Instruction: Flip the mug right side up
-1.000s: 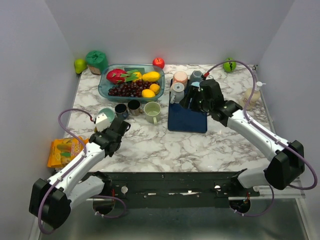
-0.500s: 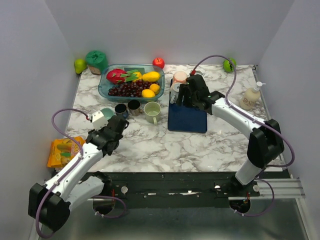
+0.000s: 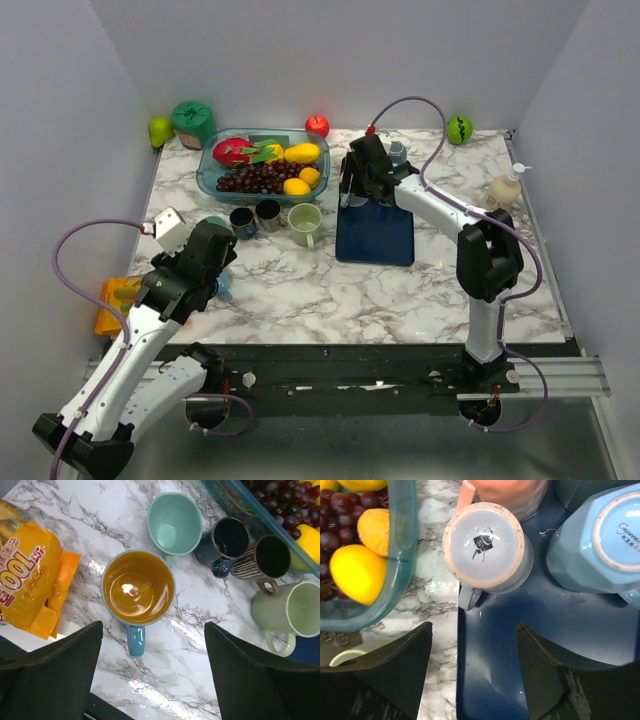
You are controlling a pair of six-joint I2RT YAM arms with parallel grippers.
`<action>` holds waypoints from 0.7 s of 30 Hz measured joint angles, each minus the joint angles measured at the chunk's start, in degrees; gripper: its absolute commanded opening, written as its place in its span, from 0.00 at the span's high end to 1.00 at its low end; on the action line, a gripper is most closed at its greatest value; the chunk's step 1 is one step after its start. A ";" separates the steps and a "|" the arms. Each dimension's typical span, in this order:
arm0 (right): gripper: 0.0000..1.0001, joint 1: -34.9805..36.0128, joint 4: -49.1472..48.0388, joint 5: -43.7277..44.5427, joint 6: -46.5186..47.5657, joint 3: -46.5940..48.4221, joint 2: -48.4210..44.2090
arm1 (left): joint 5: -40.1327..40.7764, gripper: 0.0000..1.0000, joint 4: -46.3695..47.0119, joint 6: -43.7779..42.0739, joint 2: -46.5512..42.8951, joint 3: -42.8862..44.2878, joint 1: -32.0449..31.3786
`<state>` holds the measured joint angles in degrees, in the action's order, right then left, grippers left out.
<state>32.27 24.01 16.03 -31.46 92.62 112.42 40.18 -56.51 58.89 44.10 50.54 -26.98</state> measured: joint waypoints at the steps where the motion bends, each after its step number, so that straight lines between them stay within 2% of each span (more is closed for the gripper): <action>1: 0.27 0.02 0.15 0.39 -0.07 0.72 0.96 | -0.07 0.06 0.07 -0.66 -0.09 0.96 0.00; 5: 0.32 0.02 1.22 2.29 -0.96 3.56 4.87 | -0.94 0.05 2.45 -4.20 -0.11 3.74 0.00; 11: 0.34 0.02 3.19 5.07 -2.05 7.45 10.03 | -6.51 0.04 8.57 -9.64 1.22 6.19 0.02; 21: 0.34 0.39 4.98 8.61 -1.90 8.39 11.04 | -12.00 0.02 14.10 -13.84 2.95 6.36 0.02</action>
<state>32.67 28.99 24.64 -33.36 101.01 123.46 28.18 -42.41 45.06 47.05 56.90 -26.96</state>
